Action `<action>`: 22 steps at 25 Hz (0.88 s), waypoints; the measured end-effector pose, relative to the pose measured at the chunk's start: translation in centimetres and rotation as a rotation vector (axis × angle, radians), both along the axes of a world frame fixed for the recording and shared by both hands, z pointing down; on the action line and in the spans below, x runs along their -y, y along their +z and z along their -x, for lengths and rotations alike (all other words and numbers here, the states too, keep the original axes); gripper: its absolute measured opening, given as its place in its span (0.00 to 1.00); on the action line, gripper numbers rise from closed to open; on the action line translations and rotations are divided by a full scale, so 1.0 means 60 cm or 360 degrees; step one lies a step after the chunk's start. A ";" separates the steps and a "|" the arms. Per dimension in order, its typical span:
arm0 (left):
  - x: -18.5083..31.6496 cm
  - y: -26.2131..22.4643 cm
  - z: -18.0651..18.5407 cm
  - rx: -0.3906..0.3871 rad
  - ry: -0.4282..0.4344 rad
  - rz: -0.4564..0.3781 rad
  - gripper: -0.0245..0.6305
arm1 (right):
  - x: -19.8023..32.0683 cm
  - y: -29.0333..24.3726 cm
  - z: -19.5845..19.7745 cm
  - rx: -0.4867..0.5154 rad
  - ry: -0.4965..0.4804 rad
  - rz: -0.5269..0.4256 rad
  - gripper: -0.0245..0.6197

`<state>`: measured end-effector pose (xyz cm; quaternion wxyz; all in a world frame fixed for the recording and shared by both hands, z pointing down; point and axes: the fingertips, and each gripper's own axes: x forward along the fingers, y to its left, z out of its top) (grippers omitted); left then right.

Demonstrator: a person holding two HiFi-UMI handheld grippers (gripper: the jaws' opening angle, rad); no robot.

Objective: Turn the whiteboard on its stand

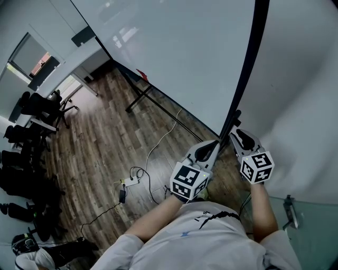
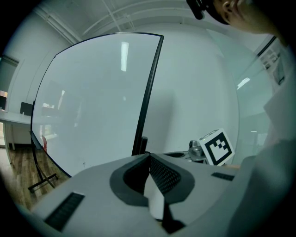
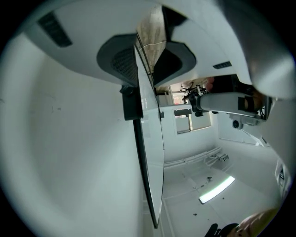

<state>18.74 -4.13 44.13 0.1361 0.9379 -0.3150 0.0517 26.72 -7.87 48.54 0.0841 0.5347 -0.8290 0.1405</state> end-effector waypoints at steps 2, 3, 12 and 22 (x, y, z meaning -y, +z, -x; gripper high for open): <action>0.001 -0.001 0.000 -0.0003 0.0000 0.0003 0.06 | -0.010 -0.017 0.014 0.0011 -0.0031 -0.0030 0.19; 0.001 -0.002 -0.001 -0.0005 0.0000 0.0004 0.06 | -0.014 -0.025 0.021 0.0015 -0.0049 -0.0046 0.16; 0.006 -0.018 0.005 -0.0041 -0.0026 -0.0009 0.06 | -0.025 -0.069 0.059 0.0009 -0.0113 -0.0159 0.07; 0.012 -0.024 0.011 -0.0071 -0.0028 -0.0008 0.06 | -0.028 -0.094 0.086 0.0010 -0.0147 -0.0194 0.06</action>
